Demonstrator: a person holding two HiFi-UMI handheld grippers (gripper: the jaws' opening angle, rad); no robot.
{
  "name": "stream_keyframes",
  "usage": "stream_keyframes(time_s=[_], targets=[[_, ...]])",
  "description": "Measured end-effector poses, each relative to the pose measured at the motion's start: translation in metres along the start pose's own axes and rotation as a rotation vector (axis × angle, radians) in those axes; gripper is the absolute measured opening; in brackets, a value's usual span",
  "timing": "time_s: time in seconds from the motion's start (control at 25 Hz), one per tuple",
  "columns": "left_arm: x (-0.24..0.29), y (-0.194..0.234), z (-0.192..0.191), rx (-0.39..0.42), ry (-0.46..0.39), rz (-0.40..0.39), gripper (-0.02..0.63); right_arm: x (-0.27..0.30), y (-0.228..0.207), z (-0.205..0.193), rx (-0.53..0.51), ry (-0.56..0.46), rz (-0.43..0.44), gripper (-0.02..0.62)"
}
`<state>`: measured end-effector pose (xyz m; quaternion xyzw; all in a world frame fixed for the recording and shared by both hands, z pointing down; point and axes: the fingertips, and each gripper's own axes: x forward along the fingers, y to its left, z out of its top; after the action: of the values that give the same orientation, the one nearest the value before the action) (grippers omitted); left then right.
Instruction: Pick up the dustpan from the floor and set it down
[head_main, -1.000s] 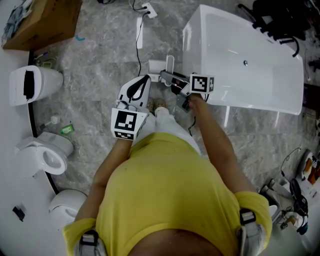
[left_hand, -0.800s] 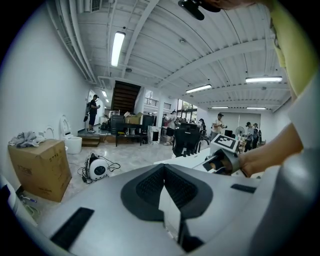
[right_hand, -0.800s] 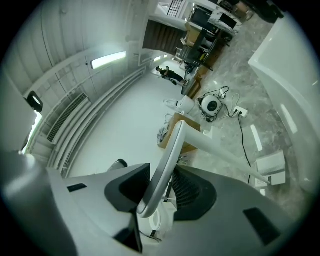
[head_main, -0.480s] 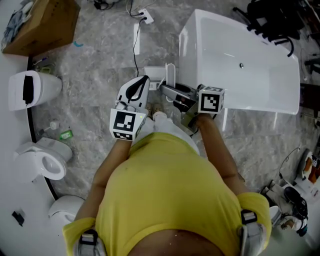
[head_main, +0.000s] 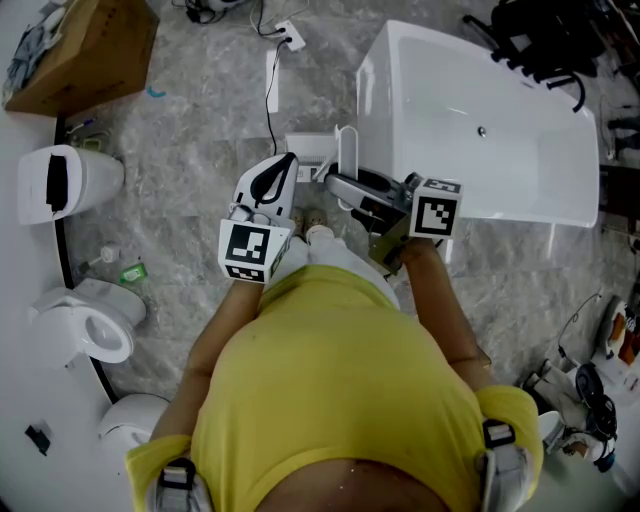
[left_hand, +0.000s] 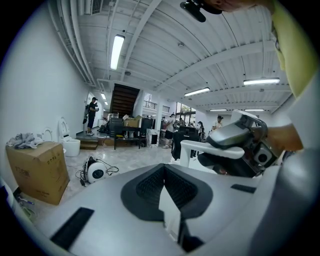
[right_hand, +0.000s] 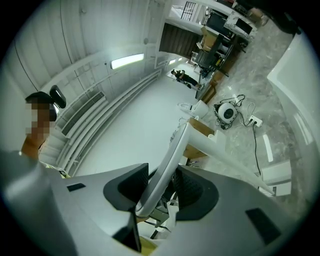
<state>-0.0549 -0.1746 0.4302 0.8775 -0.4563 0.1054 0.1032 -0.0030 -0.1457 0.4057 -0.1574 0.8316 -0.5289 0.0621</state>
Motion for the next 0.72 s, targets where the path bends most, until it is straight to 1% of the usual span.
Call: stream_keyframes(time_s=[0.32,0.44,0.56,0.72], targets=[[-0.001,0.004,0.001,0.001,0.002,0.004,0.002,0.006,-0.001,0.002,-0.018,0.013,-0.002,0.167],[-0.001,0.005,0.001,0.001,0.003,0.007,0.002,0.005,-0.010,0.001,-0.009,0.017,-0.017,0.167],[0.000,0.005,-0.001,0.000,0.008,0.012,0.002,0.009,-0.020,0.003,-0.023,0.029,-0.021,0.167],[-0.001,0.007,-0.005,-0.006,0.016,0.021,0.002,0.017,-0.048,-0.002,-0.029,0.066,-0.054,0.169]])
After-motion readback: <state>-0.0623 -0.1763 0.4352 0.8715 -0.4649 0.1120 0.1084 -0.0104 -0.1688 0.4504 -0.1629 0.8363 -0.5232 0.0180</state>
